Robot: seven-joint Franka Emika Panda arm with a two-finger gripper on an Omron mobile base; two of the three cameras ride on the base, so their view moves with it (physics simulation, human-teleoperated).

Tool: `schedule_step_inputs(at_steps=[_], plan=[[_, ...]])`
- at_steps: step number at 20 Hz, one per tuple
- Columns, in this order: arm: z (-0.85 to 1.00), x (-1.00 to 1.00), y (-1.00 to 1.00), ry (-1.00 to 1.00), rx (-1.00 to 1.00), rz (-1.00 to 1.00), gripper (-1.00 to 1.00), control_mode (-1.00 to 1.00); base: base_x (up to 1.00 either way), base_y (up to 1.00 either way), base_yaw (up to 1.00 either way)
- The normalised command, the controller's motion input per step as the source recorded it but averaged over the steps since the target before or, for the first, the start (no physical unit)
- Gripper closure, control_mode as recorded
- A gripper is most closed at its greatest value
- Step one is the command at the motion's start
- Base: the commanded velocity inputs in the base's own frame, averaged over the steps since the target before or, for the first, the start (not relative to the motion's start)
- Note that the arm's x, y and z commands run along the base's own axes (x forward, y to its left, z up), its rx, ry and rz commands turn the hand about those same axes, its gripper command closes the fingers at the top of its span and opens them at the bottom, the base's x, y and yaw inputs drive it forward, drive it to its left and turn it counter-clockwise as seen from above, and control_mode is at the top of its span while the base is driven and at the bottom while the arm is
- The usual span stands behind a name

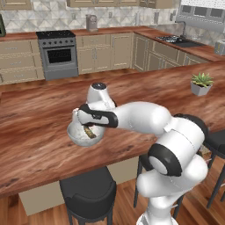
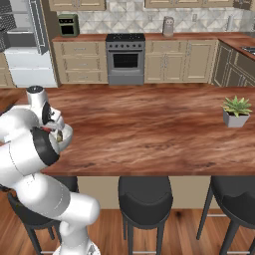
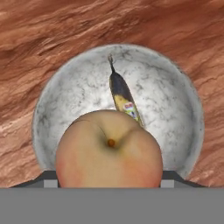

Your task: Retrieve the banana and peach from the fridge and place them into the bowl on the dining table.

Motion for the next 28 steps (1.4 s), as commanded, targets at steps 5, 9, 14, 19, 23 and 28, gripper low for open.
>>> schedule_step_inputs(at_steps=[5, 9, 14, 19, 23, 28], plan=[[-0.21, 0.14, 0.14, 0.00, -0.02, -0.04, 1.00, -1.00, 0.00, 0.00, 0.00], [-0.15, 0.00, 0.25, 0.00, -0.05, -0.03, 1.00, -1.00, 0.00, 0.00, 0.00], [-0.09, 0.00, 0.09, 0.00, -0.04, -0.06, -1.00, -1.00, 0.00, 0.00, 0.00], [-0.03, 0.00, -0.09, 0.00, 0.00, -0.08, -1.00, -1.00, 0.00, 0.00, 0.00], [-0.04, 0.00, -0.18, 0.00, 0.00, -0.08, -1.00, -1.00, 0.00, 0.00, 0.00], [-0.02, 0.04, -0.07, 0.00, 0.00, -0.07, -1.00, -1.00, 0.00, 0.00, 0.00]])
